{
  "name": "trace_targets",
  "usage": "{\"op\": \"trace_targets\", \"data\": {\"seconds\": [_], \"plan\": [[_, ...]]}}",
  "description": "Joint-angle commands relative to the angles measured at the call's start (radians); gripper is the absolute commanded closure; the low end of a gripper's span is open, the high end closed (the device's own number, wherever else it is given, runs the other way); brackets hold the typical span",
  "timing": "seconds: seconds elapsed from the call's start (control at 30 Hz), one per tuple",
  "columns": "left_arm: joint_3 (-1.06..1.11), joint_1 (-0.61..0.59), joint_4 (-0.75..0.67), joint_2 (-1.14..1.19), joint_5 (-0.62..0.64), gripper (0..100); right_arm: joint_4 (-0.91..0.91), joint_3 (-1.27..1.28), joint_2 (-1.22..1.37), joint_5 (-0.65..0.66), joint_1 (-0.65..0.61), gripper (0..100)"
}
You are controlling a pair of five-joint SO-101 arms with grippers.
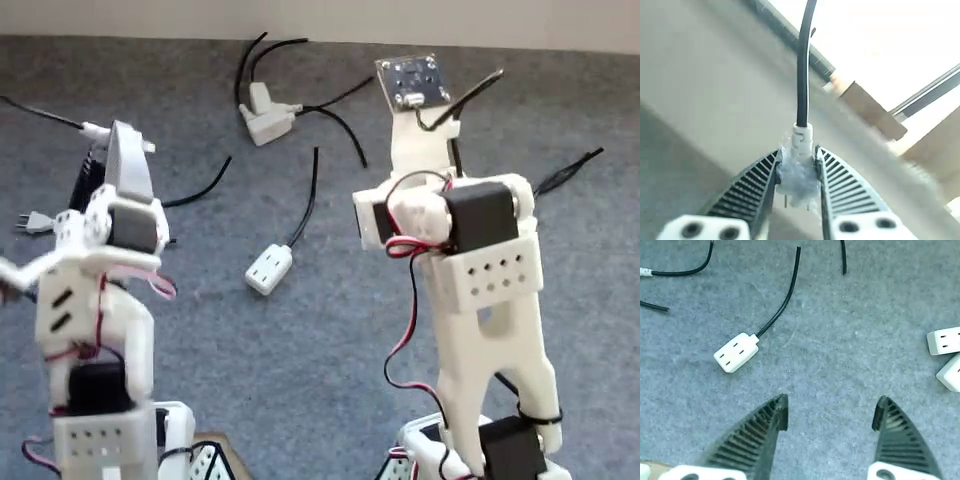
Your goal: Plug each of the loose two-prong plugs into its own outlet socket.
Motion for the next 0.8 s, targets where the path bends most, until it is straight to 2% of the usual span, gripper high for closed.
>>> {"op": "trace_targets", "data": {"seconds": [0.0, 0.1, 0.17, 0.3, 0.4, 0.6, 0.7, 0.77], "plan": [[0.062, 0.051, -0.075, -0.183, 0.029, 99, 0.035, 0.002, -0.051, 0.005, 0.007, 72.8], [0.068, 0.087, -0.017, -0.268, 0.031, 99, 0.036, 0.002, -0.053, 0.003, 0.007, 74.0], [0.084, 0.153, 0.009, -0.318, 0.044, 99, 0.036, 0.004, -0.053, 0.003, 0.007, 79.3], [0.200, 0.260, 0.028, -0.401, 0.204, 99, 0.035, 0.004, -0.053, 0.011, 0.007, 93.3], [0.311, 0.254, -0.038, -0.389, 0.328, 99, 0.035, -0.001, -0.053, 0.012, -0.012, 96.4], [0.452, 0.191, -0.302, -0.387, 0.644, 99, 0.035, 0.005, -0.053, 0.012, -0.257, 99.3], [0.487, 0.185, -0.318, -0.387, 0.732, 99, 0.035, 0.005, -0.044, 0.012, -0.372, 99.1], [0.492, 0.189, -0.322, -0.387, 0.741, 99, 0.033, 0.007, -0.039, 0.012, -0.418, 99.1]]}}
